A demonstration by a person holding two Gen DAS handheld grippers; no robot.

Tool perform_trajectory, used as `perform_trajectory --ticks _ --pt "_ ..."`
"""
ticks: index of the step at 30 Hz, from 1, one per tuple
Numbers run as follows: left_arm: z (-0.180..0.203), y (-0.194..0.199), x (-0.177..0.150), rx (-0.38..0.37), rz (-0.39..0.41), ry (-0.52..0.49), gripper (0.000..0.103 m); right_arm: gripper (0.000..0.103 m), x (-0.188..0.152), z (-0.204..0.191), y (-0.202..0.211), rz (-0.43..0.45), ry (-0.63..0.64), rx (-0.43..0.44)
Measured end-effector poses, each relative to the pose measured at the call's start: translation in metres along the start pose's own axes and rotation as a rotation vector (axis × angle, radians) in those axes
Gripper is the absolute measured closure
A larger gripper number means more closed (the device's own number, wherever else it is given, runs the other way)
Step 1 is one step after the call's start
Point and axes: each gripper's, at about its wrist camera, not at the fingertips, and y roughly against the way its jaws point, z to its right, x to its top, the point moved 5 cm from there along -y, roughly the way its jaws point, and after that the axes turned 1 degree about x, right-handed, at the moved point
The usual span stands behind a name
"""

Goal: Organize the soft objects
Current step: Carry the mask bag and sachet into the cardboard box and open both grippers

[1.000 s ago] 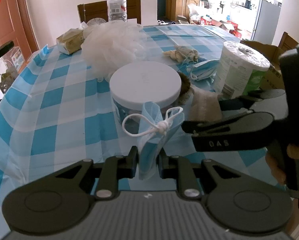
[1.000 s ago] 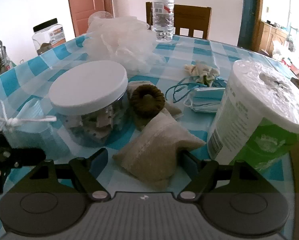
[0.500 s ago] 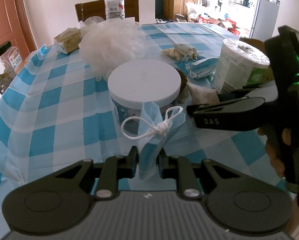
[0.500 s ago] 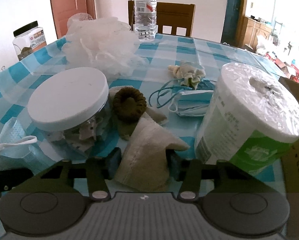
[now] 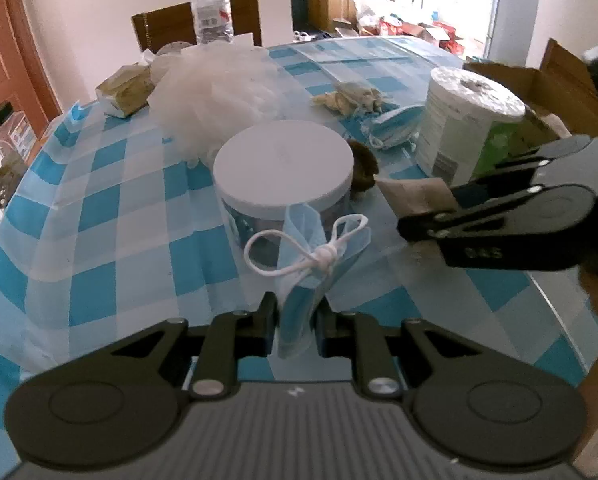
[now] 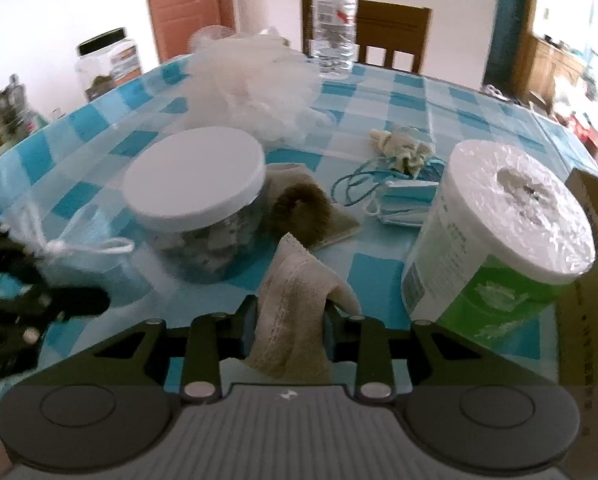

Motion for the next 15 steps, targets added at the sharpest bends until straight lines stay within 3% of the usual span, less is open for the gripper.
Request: perform_trajectory --ticks 5,15 --pt "0.0 0.007 0.0 -0.023 -0.023 -0.033 0.086 0.066 -0.008 -0.001 0.022 -0.019 0.039 0.028" --pt "0.028 0.022 0.014 -0.109 -0.051 -0.144 0.086 0.066 -0.03 0.026 0.072 -0.056 0.027 0.005"
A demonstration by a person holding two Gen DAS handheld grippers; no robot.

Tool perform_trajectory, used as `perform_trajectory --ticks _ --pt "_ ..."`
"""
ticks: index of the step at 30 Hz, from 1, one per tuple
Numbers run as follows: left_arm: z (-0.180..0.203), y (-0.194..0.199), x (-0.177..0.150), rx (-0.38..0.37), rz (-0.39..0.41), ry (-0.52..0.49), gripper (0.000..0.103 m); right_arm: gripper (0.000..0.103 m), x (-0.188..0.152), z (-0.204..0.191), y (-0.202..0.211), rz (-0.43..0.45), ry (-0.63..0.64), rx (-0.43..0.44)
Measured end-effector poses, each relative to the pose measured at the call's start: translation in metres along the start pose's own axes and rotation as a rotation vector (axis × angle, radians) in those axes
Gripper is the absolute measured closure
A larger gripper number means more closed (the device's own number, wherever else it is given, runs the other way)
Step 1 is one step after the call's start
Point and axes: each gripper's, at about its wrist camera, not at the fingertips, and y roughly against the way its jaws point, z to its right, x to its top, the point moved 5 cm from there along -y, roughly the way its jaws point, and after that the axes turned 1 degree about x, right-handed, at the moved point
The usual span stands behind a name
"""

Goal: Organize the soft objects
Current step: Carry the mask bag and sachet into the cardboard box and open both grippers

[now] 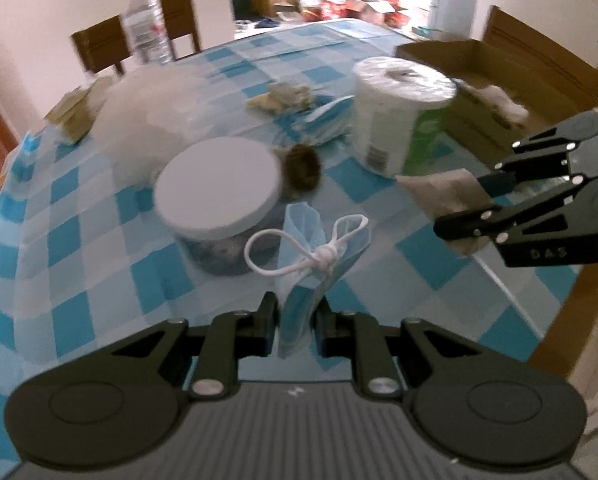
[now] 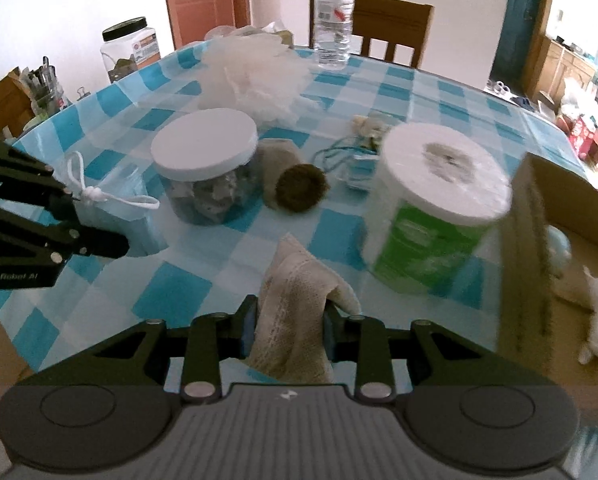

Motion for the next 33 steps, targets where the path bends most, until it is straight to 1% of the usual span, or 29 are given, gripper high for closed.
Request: perform_trajectory --ticks 6,11,15,19,26,27,28,29,30,31,32,33 --pt "0.035 0.008 0.023 -0.085 -0.015 -0.091 0.086 0.066 -0.015 0.024 0.038 0.005 -0.027 -0.039" --pt "0.073 0.015 0.055 -0.172 0.016 -0.143 0.086 0.066 -0.027 0.058 0.071 0.027 -0.078 -0.114" --pt "0.113 0.013 0.083 -0.236 0.038 -0.197 0.086 0.066 -0.038 0.09 0.092 0.035 -0.116 -0.174" --pt "0.151 0.004 0.106 -0.291 0.046 -0.218 0.086 0.066 -0.05 0.125 0.109 0.038 -0.161 -0.238" --pt "0.208 -0.008 0.156 -0.347 0.111 -0.226 0.085 0.066 -0.066 0.181 0.133 0.059 -0.235 -0.314" --pt "0.215 -0.011 0.164 -0.346 0.121 -0.223 0.079 0.066 -0.067 0.188 0.135 0.064 -0.241 -0.319" --pt "0.22 -0.013 0.17 -0.342 0.129 -0.221 0.078 0.066 -0.067 0.195 0.138 0.071 -0.244 -0.324" --pt "0.225 -0.018 0.176 -0.334 0.139 -0.215 0.067 0.066 -0.067 0.201 0.139 0.075 -0.246 -0.328" --pt "0.228 -0.021 0.181 -0.33 0.144 -0.204 0.044 0.066 -0.067 0.208 0.139 0.077 -0.247 -0.331" --pt "0.231 -0.027 0.185 -0.32 0.145 -0.186 0.032 0.066 -0.066 0.214 0.139 0.079 -0.248 -0.335" --pt "0.232 -0.032 0.188 -0.31 0.152 -0.175 0.02 0.066 -0.066 0.221 0.14 0.081 -0.249 -0.335" --pt "0.231 -0.038 0.19 -0.291 0.162 -0.159 0.02 0.066 -0.064 0.226 0.139 0.084 -0.247 -0.333"
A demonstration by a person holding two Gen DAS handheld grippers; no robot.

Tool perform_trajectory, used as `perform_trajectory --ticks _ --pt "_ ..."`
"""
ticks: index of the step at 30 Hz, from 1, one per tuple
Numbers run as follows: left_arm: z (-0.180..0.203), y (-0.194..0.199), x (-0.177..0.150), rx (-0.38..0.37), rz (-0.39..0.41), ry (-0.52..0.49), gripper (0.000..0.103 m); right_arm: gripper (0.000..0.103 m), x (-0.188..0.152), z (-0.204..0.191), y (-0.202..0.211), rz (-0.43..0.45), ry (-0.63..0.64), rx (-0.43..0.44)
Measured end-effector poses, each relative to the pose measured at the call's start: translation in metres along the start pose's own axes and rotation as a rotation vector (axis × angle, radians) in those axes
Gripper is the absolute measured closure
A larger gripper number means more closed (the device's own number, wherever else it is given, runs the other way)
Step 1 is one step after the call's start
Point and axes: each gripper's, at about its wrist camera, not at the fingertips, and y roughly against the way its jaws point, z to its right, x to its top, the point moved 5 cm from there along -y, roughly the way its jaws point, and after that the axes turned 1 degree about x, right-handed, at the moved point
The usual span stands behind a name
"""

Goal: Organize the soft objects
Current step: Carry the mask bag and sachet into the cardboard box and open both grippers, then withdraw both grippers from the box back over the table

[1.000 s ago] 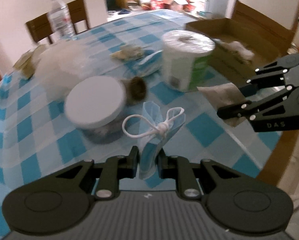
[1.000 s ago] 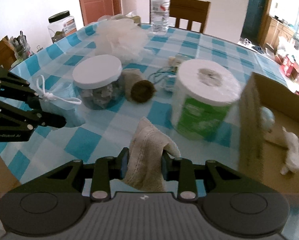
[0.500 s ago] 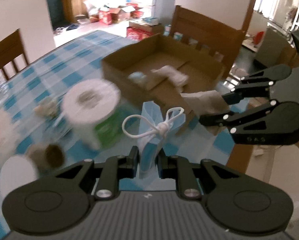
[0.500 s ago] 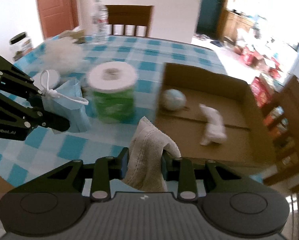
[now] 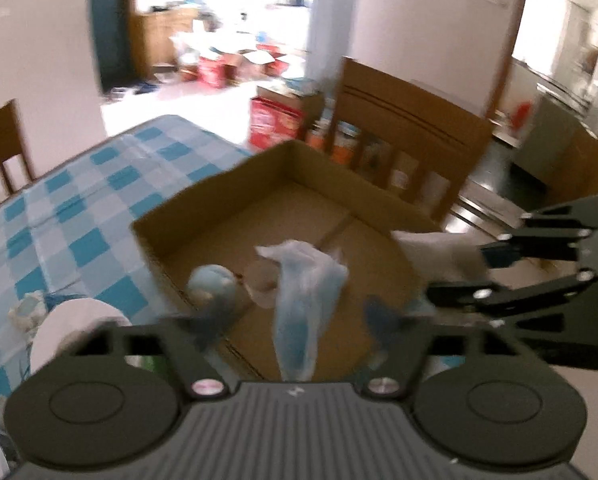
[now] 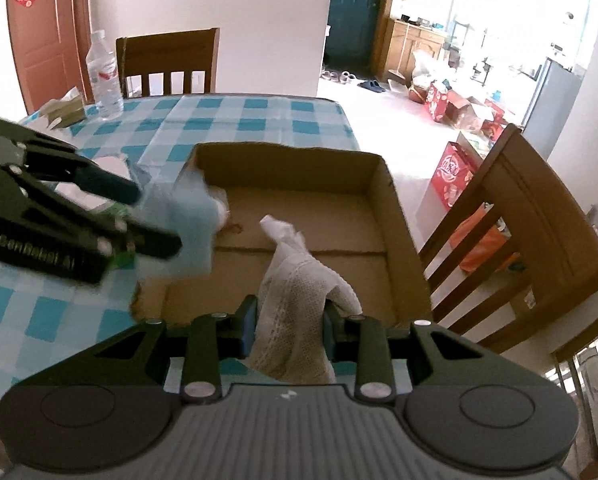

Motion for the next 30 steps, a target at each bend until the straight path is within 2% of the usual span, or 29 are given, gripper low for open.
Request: perform_trajectory --ticks 2,8,10,11,12,13,16,22,30 --pt "-0.005 -0.004 -0.001 0.047 0.015 0.031 0.02 0.066 0.005 0.006 -0.004 0.004 0.007 0.007" --pt "-0.01 0.002 -0.016 0.064 0.007 0.098 0.014 0.064 0.023 0.011 -0.03 0.006 0.042 0.035" --pt "-0.012 0.007 -0.021 0.084 0.015 0.107 0.011 0.045 0.031 0.011 -0.037 0.007 0.043 0.036" --pt "-0.013 0.009 -0.024 0.094 0.018 0.111 0.01 0.023 0.034 0.01 -0.04 0.008 0.046 0.043" --pt "-0.013 0.012 -0.026 0.102 0.021 0.113 0.008 0.006 0.037 0.01 -0.041 0.02 0.046 0.045" --pt "-0.013 0.014 -0.028 0.107 0.023 0.113 0.007 0.001 0.039 0.009 -0.04 0.042 0.045 0.046" --pt "-0.015 0.021 -0.035 0.125 0.029 0.121 0.005 0.0 0.046 0.002 -0.044 0.041 0.041 0.091" --pt "-0.025 0.03 -0.046 0.156 0.027 0.167 0.005 0.0 0.047 -0.011 -0.042 0.047 0.062 0.118" --pt "-0.035 0.05 -0.067 0.25 0.044 0.202 0.005 0.0 0.046 -0.03 -0.036 0.071 0.103 0.183"
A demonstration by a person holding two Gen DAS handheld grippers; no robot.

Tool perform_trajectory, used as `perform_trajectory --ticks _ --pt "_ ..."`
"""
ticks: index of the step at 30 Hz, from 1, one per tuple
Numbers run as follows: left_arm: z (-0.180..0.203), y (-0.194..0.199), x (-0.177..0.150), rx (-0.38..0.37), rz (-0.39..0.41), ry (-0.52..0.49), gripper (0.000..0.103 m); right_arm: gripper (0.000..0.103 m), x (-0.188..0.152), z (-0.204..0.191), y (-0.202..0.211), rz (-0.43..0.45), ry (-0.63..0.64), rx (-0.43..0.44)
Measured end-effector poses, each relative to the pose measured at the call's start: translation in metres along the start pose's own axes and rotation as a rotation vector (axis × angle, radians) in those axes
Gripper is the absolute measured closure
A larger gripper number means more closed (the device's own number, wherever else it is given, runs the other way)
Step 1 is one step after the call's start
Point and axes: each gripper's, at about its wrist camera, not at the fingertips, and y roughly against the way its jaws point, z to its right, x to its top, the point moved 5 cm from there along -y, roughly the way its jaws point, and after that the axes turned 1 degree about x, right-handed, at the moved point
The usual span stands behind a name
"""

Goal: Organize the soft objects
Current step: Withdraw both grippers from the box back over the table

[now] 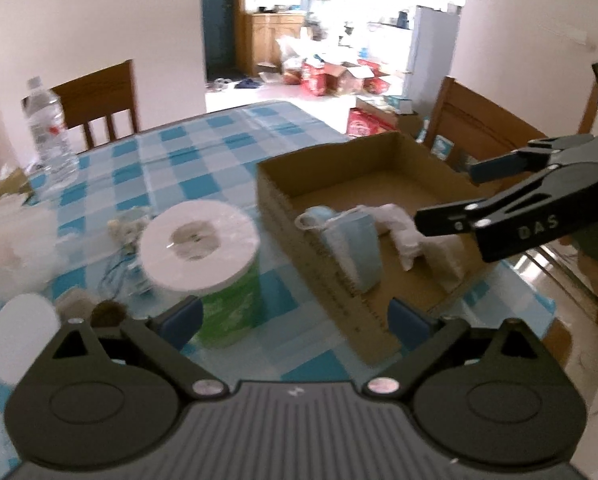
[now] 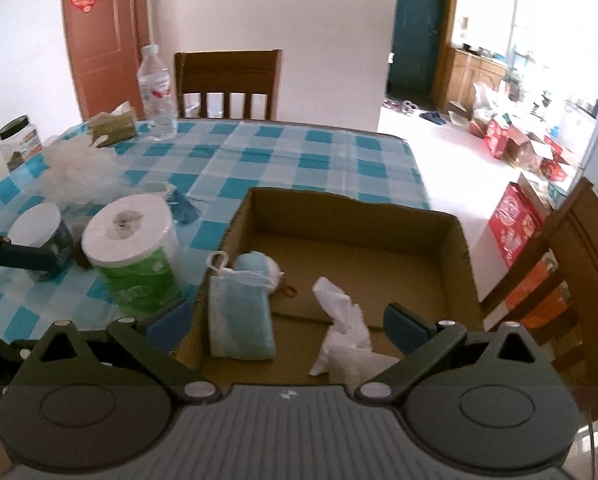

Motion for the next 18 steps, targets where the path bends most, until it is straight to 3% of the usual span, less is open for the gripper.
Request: perform_trajectory --ticks 6,18 --pt "-0.024 0.011 -0.017 0.005 -0.029 0.04 0.005 0.0 -0.001 -0.029 -0.002 -0.002 0.018 0.041" --pt "-0.085 0.014 -0.046 -0.035 -0.068 -0.002 0.005 0.0 -0.012 -0.092 -0.005 -0.029 -0.058 -0.013"
